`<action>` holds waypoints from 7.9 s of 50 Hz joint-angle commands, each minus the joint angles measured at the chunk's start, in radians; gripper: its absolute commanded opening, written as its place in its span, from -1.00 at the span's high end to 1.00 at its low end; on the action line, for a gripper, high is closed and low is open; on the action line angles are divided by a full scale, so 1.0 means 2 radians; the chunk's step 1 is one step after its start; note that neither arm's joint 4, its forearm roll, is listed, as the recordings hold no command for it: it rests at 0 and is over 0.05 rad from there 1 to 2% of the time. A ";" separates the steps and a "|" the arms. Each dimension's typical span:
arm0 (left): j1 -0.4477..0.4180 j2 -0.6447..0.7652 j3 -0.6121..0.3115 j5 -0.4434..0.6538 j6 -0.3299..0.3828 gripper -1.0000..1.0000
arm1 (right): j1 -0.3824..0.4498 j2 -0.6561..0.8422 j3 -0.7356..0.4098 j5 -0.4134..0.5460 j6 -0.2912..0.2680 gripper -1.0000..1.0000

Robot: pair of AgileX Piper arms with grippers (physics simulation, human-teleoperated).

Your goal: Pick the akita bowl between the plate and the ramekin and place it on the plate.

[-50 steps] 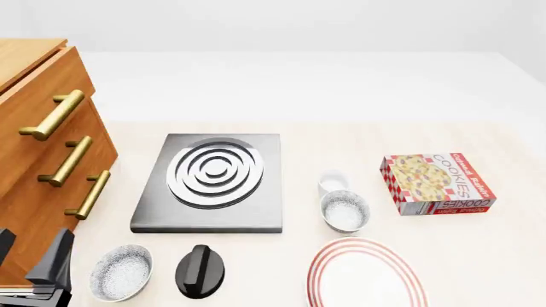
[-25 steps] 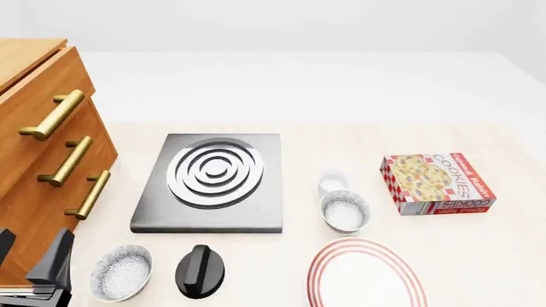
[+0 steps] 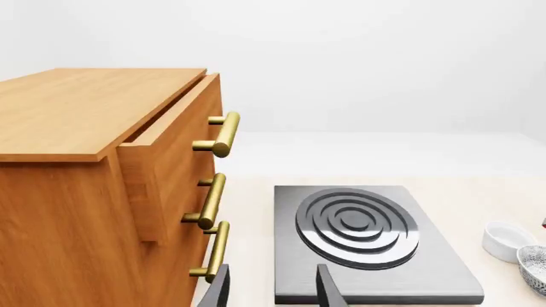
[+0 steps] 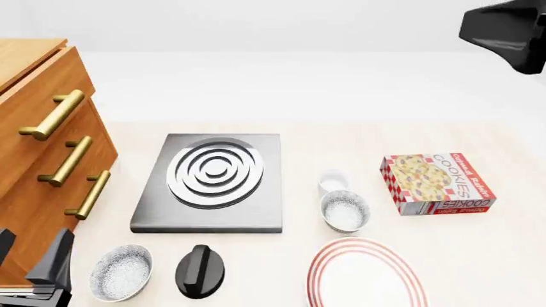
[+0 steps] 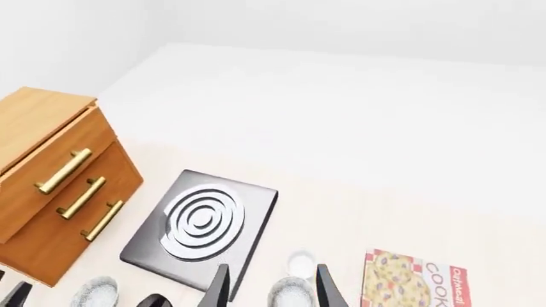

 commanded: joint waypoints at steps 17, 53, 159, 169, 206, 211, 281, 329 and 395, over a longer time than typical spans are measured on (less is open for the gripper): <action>0.000 0.000 0.000 0.000 0.000 -1.00 | -0.059 0.065 0.038 0.007 -0.011 -1.00; 0.000 0.000 0.000 0.000 0.000 -1.00 | -0.101 0.189 0.117 -0.016 0.005 -1.00; 0.000 0.000 0.000 0.000 0.000 -1.00 | -0.078 0.356 0.180 -0.145 0.056 -1.00; 0.000 0.000 0.000 0.000 0.000 -1.00 | -0.072 0.360 0.199 -0.160 0.063 -1.00; 0.000 0.000 0.000 0.000 0.000 -1.00 | -0.071 0.369 0.246 -0.199 0.049 -1.00; 0.000 0.000 0.000 0.000 0.000 -1.00 | -0.069 0.374 0.248 -0.203 0.050 -1.00; 0.000 0.000 0.000 0.000 0.000 -1.00 | -0.074 0.441 0.252 -0.253 0.054 1.00; 0.000 0.000 0.000 0.000 0.000 -1.00 | -0.079 0.161 0.246 -0.082 -0.023 1.00; 0.000 0.000 0.000 0.000 0.000 -1.00 | -0.020 0.193 0.414 -0.157 -0.095 1.00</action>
